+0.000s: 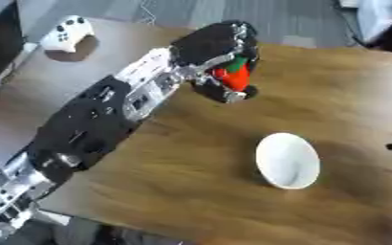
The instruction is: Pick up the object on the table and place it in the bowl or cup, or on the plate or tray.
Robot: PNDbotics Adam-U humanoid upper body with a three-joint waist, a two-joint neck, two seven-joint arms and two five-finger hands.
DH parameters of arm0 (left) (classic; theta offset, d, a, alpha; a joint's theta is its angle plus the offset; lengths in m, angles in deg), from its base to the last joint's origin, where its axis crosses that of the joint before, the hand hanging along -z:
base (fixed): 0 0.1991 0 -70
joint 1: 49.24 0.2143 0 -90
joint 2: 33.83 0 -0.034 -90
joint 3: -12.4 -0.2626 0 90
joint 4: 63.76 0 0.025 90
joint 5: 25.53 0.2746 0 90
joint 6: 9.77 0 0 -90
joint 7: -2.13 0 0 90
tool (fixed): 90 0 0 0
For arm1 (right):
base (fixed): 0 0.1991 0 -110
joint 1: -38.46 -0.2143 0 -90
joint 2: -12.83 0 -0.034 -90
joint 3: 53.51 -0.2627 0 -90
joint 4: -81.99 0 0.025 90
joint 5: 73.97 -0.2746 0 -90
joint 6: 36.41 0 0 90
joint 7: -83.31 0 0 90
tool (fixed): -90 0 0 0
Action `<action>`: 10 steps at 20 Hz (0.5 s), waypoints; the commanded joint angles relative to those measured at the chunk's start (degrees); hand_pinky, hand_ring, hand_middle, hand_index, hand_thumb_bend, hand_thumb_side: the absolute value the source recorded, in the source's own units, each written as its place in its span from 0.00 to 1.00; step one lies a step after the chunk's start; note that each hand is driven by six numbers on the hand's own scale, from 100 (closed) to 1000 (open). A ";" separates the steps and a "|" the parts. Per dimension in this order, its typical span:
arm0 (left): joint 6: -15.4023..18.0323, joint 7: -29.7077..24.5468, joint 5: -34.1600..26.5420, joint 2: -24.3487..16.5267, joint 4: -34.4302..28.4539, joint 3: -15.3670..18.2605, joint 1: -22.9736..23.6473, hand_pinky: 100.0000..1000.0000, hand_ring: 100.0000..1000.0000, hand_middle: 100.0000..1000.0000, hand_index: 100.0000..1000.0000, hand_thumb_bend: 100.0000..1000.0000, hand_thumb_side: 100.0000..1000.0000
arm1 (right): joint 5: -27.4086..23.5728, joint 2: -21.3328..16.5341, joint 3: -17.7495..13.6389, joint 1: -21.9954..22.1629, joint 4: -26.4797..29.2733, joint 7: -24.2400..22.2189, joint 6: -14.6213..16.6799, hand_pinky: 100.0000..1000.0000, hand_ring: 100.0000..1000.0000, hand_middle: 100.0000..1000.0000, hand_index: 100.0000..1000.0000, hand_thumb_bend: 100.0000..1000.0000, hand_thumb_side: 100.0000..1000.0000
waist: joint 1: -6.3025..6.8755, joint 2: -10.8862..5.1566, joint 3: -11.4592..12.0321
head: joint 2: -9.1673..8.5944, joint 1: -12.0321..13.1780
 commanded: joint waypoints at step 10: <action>0.30 -2.07 -1.84 1.88 -1.01 -1.30 -1.12 0.74 0.07 0.15 0.30 0.27 0.00 | 0.67 -0.93 -2.63 -0.79 2.11 3.12 0.50 0.64 1.00 0.98 0.59 0.00 0.32 | 0.46 -0.22 -2.37 | 0.68 -0.68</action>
